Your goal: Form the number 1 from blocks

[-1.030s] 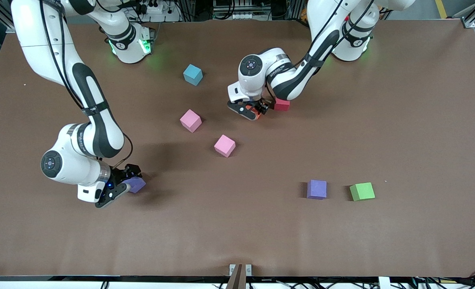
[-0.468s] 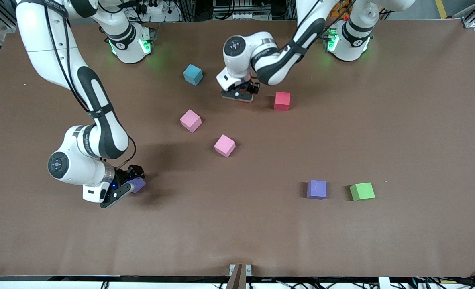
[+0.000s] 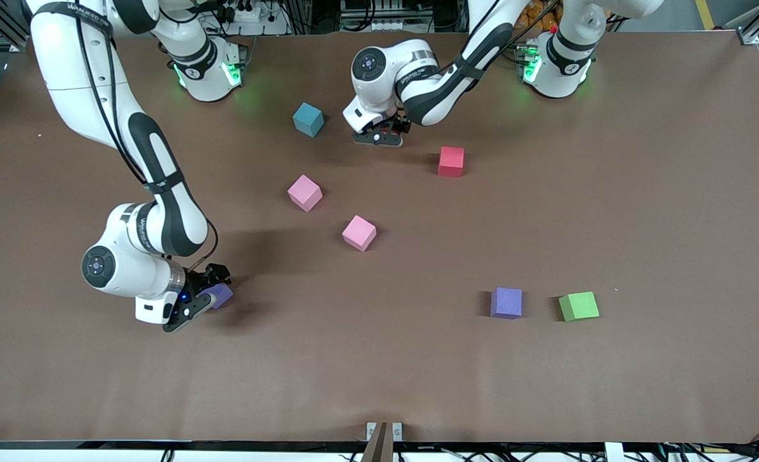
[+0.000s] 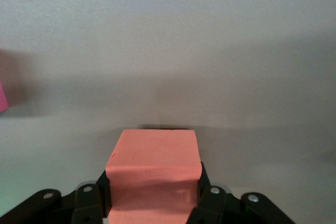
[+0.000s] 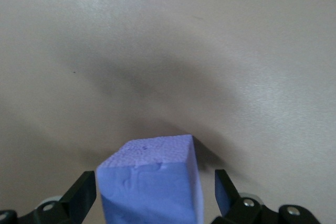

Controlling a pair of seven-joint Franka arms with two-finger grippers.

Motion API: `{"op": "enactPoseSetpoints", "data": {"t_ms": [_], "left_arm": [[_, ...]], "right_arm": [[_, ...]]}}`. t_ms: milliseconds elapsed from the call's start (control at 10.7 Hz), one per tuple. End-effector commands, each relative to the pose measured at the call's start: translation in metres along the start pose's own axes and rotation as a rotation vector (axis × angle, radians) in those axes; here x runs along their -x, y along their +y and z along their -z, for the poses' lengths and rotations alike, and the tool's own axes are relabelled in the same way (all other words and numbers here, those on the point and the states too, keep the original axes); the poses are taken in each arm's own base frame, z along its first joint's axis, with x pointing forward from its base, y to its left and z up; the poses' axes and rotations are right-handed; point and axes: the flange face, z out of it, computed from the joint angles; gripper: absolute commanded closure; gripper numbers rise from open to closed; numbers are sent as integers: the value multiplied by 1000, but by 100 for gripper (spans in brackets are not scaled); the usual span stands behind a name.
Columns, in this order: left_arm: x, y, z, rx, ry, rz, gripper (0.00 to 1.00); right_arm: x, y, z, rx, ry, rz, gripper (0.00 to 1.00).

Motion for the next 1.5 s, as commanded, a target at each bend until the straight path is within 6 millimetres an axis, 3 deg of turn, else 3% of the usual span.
{"op": "enactPoseSetpoints", "data": {"t_ms": [0, 187, 281, 468, 562, 655, 749, 936, 1124, 1217, 1404], "left_arm": [[5, 8, -1, 49, -15, 38, 100], [8, 16, -6, 96, -25, 87, 100], [10, 19, -11, 100, -30, 109, 100], [8, 18, -19, 96, -37, 114, 100], [1, 13, -21, 90, -33, 127, 43], [2, 14, -20, 90, -31, 126, 0], [-2, 12, -9, 99, -14, 136, 0], [-22, -1, 40, 137, 59, 184, 0], [-47, -29, 89, 145, 113, 217, 0], [-66, -53, 110, 137, 134, 215, 0], [-102, -119, 138, 64, 125, 143, 0]], "right_arm": [[0, 6, 2, 38, -14, 46, 21], [0, 7, 5, 44, -12, 37, 50], [-1, 8, 6, 46, -9, 23, 57], [-3, 6, 12, 48, -4, -40, 56], [-8, -1, 22, 49, 5, -64, 55], [-11, -9, 35, 52, 11, -133, 55], [-13, -19, 46, 38, -1, -216, 54], [-13, -35, 70, 8, -32, -353, 54], [-12, -50, 89, -11, -63, -472, 54], [-6, -57, 94, -16, -73, -529, 54], [6, -66, 108, -19, -71, -616, 54]]}}
